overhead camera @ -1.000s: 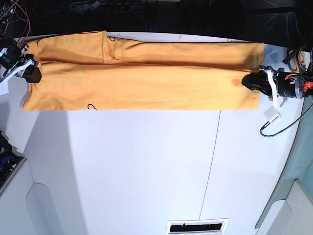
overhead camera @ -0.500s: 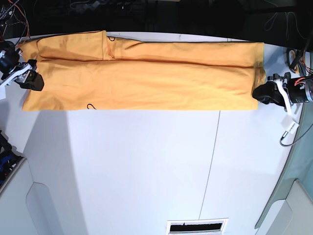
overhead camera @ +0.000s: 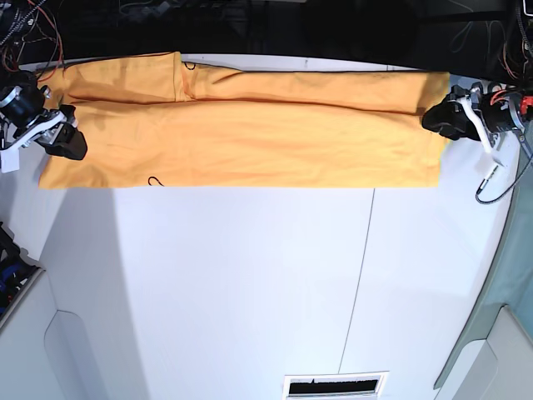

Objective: Layout the t-shirt on the table in an organized manner, then fold the t-shirt properly
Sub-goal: 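Regrasp the folded strip's ends with both grippers and straighten it, then carry the strip end with the left gripper toward the right gripper, folding it, then fold the shirt bundle again with both grippers toward each other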

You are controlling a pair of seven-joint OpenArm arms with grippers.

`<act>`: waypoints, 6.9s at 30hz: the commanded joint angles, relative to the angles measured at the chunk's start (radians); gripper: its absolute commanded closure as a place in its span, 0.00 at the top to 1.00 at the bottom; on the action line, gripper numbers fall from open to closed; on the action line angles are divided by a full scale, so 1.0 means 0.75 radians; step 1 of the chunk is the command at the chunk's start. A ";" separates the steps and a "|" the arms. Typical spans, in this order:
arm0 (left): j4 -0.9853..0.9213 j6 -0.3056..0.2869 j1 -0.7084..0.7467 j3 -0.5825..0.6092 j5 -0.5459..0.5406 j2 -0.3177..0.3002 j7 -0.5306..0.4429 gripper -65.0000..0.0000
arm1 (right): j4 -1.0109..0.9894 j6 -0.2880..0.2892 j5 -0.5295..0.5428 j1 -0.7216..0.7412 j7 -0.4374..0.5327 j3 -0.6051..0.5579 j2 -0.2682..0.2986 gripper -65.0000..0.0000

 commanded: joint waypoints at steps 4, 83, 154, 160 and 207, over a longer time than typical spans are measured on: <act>0.015 0.107 -0.008 -0.019 0.112 0.008 -0.080 0.56 | 0.019 0.007 0.001 0.006 0.020 0.008 0.016 0.43; 0.479 -0.003 -0.078 -0.016 -0.207 -0.094 0.122 0.00 | 0.018 -0.008 -0.049 0.010 0.109 -0.145 0.016 0.43; 0.206 -0.050 -0.414 0.698 0.421 0.841 -0.023 0.56 | -0.346 -0.043 -0.107 0.034 0.191 -0.044 0.153 0.69; 0.206 -0.050 -0.410 0.573 0.412 0.745 -0.023 0.56 | -0.365 -0.042 -0.093 0.036 0.190 -0.220 0.153 0.69; -0.302 -0.050 -0.245 0.524 0.475 0.719 -0.263 0.56 | 0.293 -0.008 -0.091 0.153 -0.068 -0.498 0.147 0.00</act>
